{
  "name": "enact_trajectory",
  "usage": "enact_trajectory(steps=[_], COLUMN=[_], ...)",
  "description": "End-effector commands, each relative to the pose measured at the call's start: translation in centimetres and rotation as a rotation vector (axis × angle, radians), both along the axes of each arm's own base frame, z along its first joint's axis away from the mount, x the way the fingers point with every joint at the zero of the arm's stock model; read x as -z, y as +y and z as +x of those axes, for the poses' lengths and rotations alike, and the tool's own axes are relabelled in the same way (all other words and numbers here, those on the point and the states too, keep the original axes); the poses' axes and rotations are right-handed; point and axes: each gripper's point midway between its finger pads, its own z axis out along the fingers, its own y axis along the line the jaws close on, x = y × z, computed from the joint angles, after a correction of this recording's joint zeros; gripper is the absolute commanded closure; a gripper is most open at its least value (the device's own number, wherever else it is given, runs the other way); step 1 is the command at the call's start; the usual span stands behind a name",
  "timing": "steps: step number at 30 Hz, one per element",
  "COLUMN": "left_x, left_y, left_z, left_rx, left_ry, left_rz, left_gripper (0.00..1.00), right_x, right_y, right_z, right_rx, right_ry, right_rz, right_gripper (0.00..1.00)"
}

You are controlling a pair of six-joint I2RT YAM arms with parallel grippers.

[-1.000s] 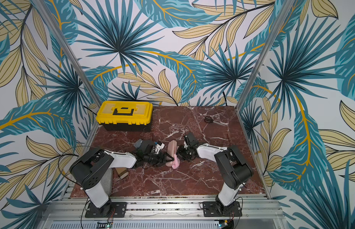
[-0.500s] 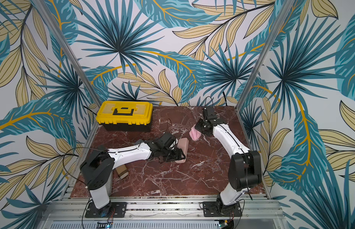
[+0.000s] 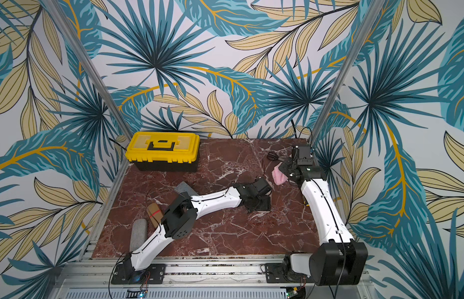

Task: Wipe the eyeglass case
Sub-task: Place the eyeglass case at the center of the board, then pick up the eyeglass case from the center of the board.

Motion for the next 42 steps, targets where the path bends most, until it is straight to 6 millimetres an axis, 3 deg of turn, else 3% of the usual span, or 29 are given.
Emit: enact_trajectory(steps=[1,3,6,9,12,16,19,21,24,28,31,37,42], left_x=[0.7,1.1,1.5,1.6,1.2,0.0,-2.9,-6.3,-9.6,-10.8,-10.7,-6.9,-5.5], left_y=[0.3,0.0,-0.2,-0.4,-0.5,-0.7,0.7,3.1,8.8,18.4,24.3,30.7,33.3], left_z=[-0.4,-0.8,-0.8,-0.8,-0.6,-0.2,1.0,2.1,2.7,2.9,3.0,3.0,4.8], left_rx=[-0.036,-0.037,-0.038,-0.037,-0.031,-0.023,-0.004,-0.013,-0.087,-0.244,-0.341,-0.405,-0.493], left_ry=[0.032,0.056,0.07,0.072,0.058,0.019,-0.095,-0.218,-0.367,-0.505,-0.493,-0.288,-0.235], left_rz=[0.04,0.028,0.021,0.02,0.009,-0.005,0.039,0.103,0.225,0.394,0.428,0.246,0.156], left_gripper=[0.56,0.45,0.4,0.25,0.17,0.07,0.0,0.0,0.0,0.0,0.0,0.0,0.0], right_x=[1.8,2.1,2.6,2.7,2.4,2.1,1.3,0.5,0.0,0.9,3.2,8.1,10.3], right_y=[0.2,0.4,0.7,0.9,1.1,1.1,1.8,2.6,3.7,5.5,8.2,14.0,17.0], right_z=[-0.6,-0.7,-0.7,-0.7,-0.6,-0.6,-0.6,-0.7,-1.0,-1.1,-1.0,-1.9,-2.1], right_rx=[-0.018,-0.026,-0.039,-0.052,-0.068,-0.081,-0.109,-0.135,-0.169,-0.21,-0.269,-0.377,-0.434], right_ry=[0.048,0.055,0.069,0.073,0.066,0.065,0.056,0.051,0.04,0.048,0.102,0.21,0.254], right_rz=[0.008,0.016,0.026,0.03,0.031,0.025,0.057,0.094,0.15,0.24,0.262,0.241,0.231], right_gripper=[1.0,1.0,1.0,1.0,1.0,1.0,1.0,1.0,1.0,1.0,1.0,1.0,1.0])
